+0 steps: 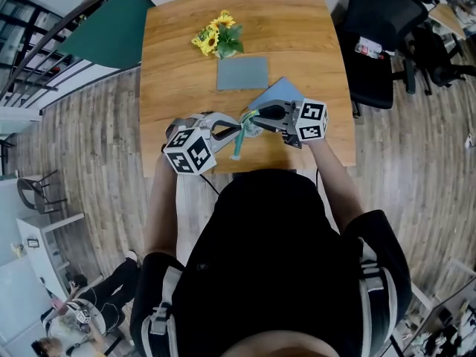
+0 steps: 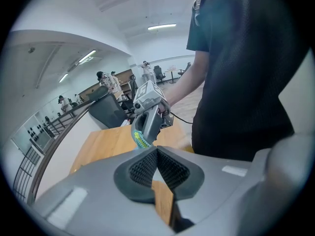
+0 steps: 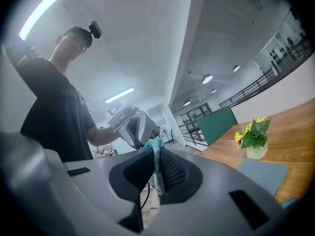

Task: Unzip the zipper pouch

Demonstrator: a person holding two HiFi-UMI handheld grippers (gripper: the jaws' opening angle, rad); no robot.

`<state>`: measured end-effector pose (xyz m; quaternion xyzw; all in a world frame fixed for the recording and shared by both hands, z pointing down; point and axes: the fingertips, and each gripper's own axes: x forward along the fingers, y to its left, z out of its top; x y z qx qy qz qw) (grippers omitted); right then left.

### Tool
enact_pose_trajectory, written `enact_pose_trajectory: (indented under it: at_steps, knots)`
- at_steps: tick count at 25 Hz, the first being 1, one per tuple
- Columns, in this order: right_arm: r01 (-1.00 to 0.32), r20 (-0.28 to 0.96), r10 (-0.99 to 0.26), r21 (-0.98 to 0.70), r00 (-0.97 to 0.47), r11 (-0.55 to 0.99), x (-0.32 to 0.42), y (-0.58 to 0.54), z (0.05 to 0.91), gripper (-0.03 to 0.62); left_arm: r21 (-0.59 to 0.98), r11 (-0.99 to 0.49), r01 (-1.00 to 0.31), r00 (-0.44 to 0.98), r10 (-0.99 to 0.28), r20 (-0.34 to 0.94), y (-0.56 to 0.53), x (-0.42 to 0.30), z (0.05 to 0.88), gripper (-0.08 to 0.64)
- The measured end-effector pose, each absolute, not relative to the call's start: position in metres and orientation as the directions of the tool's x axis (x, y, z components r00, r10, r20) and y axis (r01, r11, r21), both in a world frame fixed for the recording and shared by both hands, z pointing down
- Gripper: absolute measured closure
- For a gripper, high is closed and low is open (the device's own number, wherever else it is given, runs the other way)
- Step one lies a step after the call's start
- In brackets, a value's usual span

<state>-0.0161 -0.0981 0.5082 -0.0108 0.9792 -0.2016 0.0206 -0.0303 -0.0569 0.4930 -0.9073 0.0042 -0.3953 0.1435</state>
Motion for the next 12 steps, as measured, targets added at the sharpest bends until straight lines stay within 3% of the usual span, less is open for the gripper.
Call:
enact_pose_trajectory:
  at_steps: [12]
  knots:
    - [-0.066, -0.046, -0.093, -0.407, -0.995, 0.911, 0.003, -0.11, 0.505, 0.566, -0.255, -0.962, 0.098, 0.692, -0.118, 0.712, -0.054, -0.028, 0.494, 0.558]
